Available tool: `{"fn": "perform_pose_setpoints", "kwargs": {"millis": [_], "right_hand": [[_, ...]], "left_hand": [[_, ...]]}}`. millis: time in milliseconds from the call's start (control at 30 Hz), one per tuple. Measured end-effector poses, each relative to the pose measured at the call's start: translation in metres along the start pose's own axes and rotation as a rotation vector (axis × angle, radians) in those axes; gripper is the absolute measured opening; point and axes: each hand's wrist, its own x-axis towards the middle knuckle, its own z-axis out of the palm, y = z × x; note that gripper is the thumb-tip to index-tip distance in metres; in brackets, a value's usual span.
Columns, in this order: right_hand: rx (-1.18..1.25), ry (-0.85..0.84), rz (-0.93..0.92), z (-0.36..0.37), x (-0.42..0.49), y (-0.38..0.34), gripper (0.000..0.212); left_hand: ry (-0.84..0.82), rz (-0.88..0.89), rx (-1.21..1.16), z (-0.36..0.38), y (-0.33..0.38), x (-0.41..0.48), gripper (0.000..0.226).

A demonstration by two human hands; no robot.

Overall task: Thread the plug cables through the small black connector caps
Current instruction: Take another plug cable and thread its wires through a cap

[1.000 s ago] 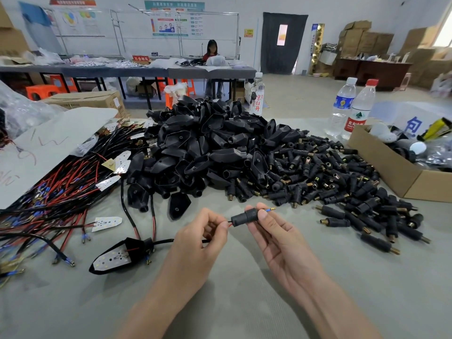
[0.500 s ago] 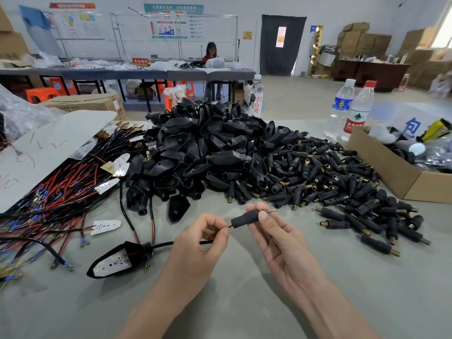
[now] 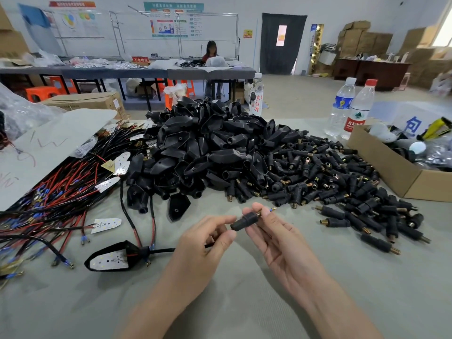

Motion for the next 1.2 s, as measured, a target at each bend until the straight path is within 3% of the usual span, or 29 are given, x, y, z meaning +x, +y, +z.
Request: {"fn": "perform_pose_setpoints", "kwargs": {"millis": [233,467,567,700,833,1000,1200], "right_hand": [[-0.079,0.023,-0.012,-0.001,0.002,0.004,0.025],[-0.148,0.089,-0.122,-0.006,0.006,0.002,0.031],[-0.179,0.139,-0.159,-0.010,0.006,0.001,0.024],[-0.252,0.188,-0.217,-0.011,0.007,-0.001,0.017],[-0.285,0.234,-0.242,-0.013,0.009,-0.001,0.017],[-0.102,0.336,-0.240,-0.022,0.011,-0.012,0.020],[0.018,0.206,-0.141,-0.020,0.013,-0.005,0.032]], "left_hand": [[0.035,0.106,0.150,0.008,-0.006,-0.001,0.018],[0.046,0.053,0.224,0.005,-0.004,-0.003,0.023],[0.029,0.036,0.235,0.004,-0.002,-0.003,0.026],[0.005,0.011,0.243,0.002,-0.004,-0.003,0.012],[-0.042,0.009,0.271,0.001,-0.001,-0.003,0.017],[-0.026,0.037,0.317,-0.006,-0.003,-0.004,0.014],[0.048,0.046,0.260,-0.004,-0.004,-0.004,0.008]]}}
